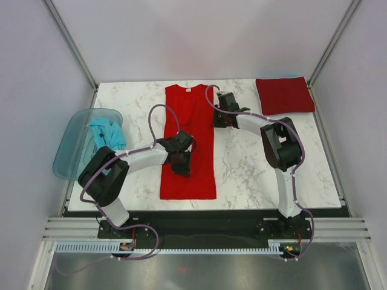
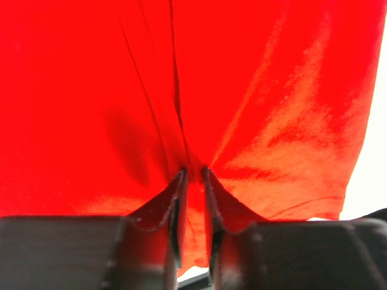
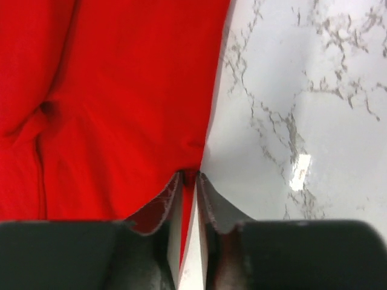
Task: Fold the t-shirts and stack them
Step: Fold the tshirt
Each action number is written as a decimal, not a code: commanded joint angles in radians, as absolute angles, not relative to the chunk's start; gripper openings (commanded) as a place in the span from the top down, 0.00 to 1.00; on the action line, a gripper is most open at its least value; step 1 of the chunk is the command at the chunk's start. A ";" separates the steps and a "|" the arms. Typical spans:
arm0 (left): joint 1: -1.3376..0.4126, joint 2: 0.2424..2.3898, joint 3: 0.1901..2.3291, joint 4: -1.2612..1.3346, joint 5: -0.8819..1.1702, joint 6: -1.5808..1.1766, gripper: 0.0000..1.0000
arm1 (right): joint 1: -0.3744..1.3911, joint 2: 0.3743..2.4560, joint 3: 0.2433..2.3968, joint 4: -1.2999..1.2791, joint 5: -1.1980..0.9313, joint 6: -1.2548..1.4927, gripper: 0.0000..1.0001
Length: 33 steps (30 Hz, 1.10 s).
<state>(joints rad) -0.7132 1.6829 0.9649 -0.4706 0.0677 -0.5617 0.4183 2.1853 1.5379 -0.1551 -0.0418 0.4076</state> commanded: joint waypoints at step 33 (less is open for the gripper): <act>-0.423 1.060 0.528 -0.618 0.091 -0.834 0.59 | 0.851 1.273 0.558 -0.186 -0.095 0.879 0.54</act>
<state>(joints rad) -0.4274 1.0775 0.5571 -0.6159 0.1577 -0.6952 0.8356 1.2926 0.5625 -0.2211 -0.1616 0.8268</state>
